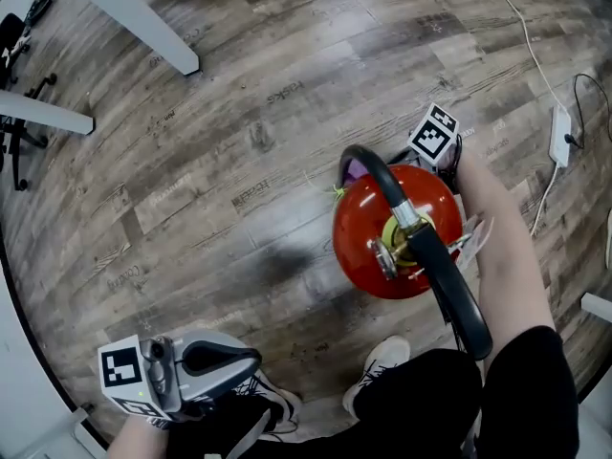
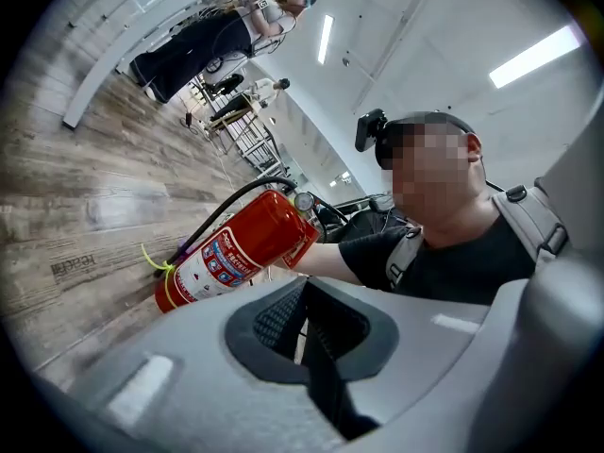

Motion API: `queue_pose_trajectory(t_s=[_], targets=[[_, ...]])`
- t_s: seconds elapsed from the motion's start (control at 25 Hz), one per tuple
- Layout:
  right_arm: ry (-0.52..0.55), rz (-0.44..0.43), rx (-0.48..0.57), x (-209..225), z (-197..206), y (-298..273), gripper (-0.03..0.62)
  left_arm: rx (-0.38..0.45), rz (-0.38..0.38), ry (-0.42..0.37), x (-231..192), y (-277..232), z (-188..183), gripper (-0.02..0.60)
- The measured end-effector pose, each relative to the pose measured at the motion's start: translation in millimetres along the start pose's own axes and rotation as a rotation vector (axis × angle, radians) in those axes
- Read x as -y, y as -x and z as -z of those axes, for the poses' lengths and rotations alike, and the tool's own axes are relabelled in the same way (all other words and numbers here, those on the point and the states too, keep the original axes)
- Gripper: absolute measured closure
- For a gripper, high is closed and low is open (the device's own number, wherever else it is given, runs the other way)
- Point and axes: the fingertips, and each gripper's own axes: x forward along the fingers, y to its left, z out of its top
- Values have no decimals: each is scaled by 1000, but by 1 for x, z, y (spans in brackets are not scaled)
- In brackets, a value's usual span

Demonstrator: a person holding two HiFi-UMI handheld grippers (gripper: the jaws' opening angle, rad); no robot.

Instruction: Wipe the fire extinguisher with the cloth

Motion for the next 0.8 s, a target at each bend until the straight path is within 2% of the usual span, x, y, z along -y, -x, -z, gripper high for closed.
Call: queue_pose_trajectory(t_s=[0.16,0.2,0.32,0.4,0.6,0.8], targets=[[97,-42,89,-38,-17,22,522,-43,45,33,-8,-18,-8,584],[139,-61,103,-55,-22,32,523,-82,54,11,-12,-25,-9,584],[267,-111,150,-119,-41,68,522,-216,78,-135,-24,-54,-16,584],[354,-118,187,-166,-51,94,522,-242,115,-195,-27,-76,-30,584],[529,-54,250,-261,-60,149,522,-244,212,-281,-7,-118,-60,584],[613,46,242,-308,-42,166,522,-268,260,-334,16,-129,-68,584]])
